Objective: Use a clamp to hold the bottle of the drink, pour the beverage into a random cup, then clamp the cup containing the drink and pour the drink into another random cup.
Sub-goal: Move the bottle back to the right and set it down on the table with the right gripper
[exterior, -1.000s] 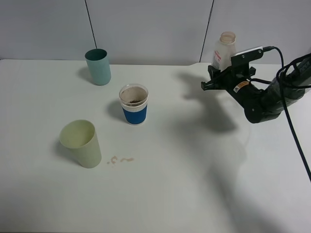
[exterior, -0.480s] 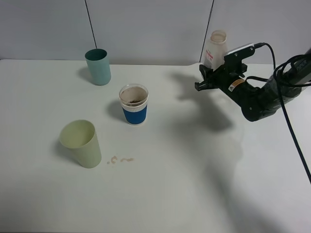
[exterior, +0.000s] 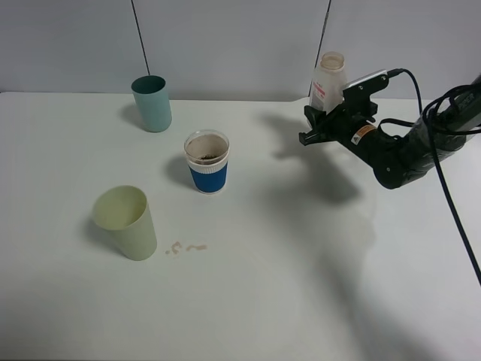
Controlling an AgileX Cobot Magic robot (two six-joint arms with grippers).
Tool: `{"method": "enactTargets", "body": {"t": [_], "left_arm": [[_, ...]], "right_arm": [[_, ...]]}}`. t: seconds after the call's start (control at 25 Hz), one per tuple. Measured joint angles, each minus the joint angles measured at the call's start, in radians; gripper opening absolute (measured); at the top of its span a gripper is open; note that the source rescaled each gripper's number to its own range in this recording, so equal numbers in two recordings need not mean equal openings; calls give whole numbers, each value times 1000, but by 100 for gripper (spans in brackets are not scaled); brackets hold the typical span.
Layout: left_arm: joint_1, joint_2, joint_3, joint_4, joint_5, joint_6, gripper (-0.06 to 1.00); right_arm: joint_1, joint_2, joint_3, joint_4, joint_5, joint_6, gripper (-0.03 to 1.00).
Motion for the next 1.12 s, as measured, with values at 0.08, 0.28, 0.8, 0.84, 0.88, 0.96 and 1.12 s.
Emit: {"method": "enactTargets", "body": {"t": [0.08, 0.28, 0.8, 0.84, 0.88, 0.96, 1.12], "left_arm": [[0, 0, 0, 0, 0, 0, 93], [0, 0, 0, 0, 0, 0, 93], [0, 0, 0, 0, 0, 0, 93], [0, 0, 0, 0, 0, 0, 93], [0, 0, 0, 0, 0, 0, 93], [0, 0, 0, 0, 0, 0, 93], [0, 0, 0, 0, 0, 0, 93]], "right_arm": [[0, 5, -6, -1, 0, 0, 0], [3, 52, -24, -16, -1, 2, 0], [12, 132, -39, -14, -71, 3, 0], [15, 134, -39, -6, -76, 6, 0], [18, 135, -39, 4, -79, 6, 0], [28, 136, -39, 30, -80, 6, 0], [55, 137, -39, 96, -80, 25, 0]]}}
